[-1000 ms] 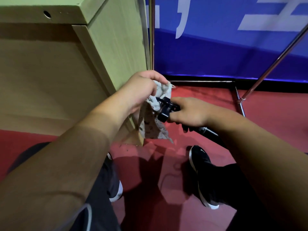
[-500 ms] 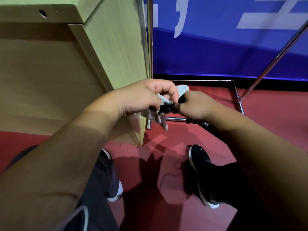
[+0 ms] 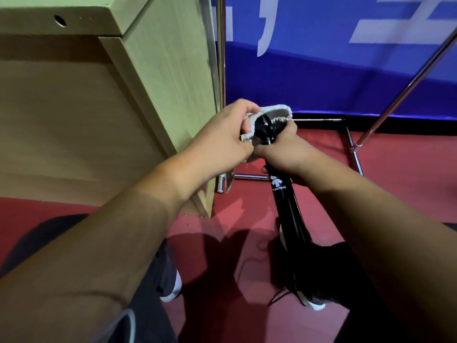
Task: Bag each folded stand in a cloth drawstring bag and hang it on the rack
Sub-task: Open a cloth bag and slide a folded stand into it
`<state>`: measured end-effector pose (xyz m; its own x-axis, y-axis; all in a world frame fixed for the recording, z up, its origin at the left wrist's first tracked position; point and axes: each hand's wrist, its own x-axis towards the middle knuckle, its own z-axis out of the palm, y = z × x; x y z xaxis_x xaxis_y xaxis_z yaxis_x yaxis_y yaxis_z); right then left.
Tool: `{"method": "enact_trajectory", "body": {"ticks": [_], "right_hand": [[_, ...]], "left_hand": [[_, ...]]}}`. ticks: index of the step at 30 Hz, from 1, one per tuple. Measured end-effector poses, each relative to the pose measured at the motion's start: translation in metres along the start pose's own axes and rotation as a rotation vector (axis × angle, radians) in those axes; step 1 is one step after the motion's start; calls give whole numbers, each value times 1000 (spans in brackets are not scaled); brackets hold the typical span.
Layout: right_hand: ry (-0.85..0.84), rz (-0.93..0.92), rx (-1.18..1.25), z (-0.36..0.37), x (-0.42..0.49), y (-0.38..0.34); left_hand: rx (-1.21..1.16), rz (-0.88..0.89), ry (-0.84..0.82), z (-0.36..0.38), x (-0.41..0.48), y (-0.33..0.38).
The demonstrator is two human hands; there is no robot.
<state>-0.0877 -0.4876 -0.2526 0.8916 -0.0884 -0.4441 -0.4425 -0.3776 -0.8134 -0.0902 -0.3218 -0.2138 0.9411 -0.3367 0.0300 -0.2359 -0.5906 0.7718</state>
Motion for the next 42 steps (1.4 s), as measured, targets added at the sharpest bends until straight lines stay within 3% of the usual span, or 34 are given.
{"method": "enact_trajectory", "body": {"ticks": [2, 5, 10, 14, 21, 29, 38, 42], "right_hand": [[-26, 4, 14, 4, 2, 1], [-56, -33, -19, 4, 1, -2], [-107, -56, 32, 1, -3, -6], [-132, -62, 241, 4, -6, -10], [-213, 63, 496, -3, -18, -24], [-154, 235, 696, -11, -7, -16], [-109, 23, 365, -6, -6, -6], [17, -50, 93, -3, -4, -5]], "left_hand": [[136, -79, 140, 1, 4, -2], [91, -195, 229, -1, 9, -10], [115, -239, 200, -6, 14, -21], [101, -232, 228, -10, 13, -23], [176, -222, 219, -16, 17, -28], [57, -294, 99, -31, 22, -40], [-51, -316, -4, -21, 14, -36], [-99, -324, -39, -17, 11, -34]]}}
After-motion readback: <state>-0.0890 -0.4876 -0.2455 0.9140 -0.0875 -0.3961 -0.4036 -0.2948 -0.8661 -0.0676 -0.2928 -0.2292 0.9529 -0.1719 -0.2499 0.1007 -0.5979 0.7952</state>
